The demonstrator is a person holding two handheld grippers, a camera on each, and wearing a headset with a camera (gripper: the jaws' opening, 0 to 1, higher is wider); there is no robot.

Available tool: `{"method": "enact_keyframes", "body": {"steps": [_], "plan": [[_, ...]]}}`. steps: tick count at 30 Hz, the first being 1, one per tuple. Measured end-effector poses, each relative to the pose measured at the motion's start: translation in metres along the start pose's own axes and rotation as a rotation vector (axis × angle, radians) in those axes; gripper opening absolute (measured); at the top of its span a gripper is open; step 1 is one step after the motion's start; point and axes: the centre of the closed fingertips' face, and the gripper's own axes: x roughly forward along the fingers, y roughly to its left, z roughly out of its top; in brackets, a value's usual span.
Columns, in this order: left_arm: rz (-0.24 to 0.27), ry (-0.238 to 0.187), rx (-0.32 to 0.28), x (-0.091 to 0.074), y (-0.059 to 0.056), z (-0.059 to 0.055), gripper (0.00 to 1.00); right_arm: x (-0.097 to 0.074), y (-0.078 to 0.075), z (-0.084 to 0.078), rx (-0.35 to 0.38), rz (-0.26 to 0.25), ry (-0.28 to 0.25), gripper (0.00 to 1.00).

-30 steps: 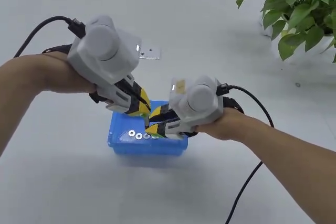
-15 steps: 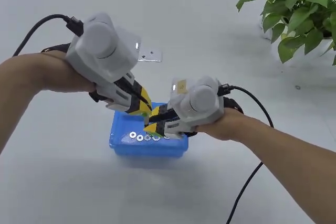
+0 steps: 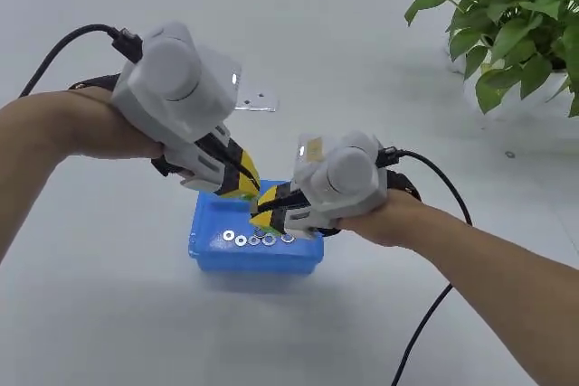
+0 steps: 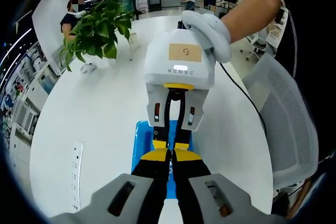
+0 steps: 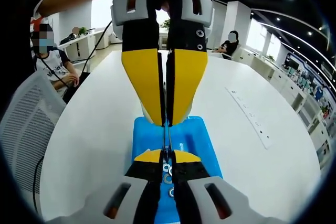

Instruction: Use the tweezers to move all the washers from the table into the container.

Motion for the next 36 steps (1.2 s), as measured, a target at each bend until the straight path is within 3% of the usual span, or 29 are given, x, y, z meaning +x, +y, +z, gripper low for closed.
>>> {"method": "enact_keyframes", "body": {"steps": [22,36], "plan": [[0.023,0.005,0.024,-0.025,-0.019,0.012,0.05,-0.019,0.016,0.022,-0.046,-0.006,0.011,0.05],[0.037,0.019,0.038,-0.029,-0.037,0.004,0.05,-0.026,0.032,0.019,-0.098,0.009,0.074,0.04]]}}
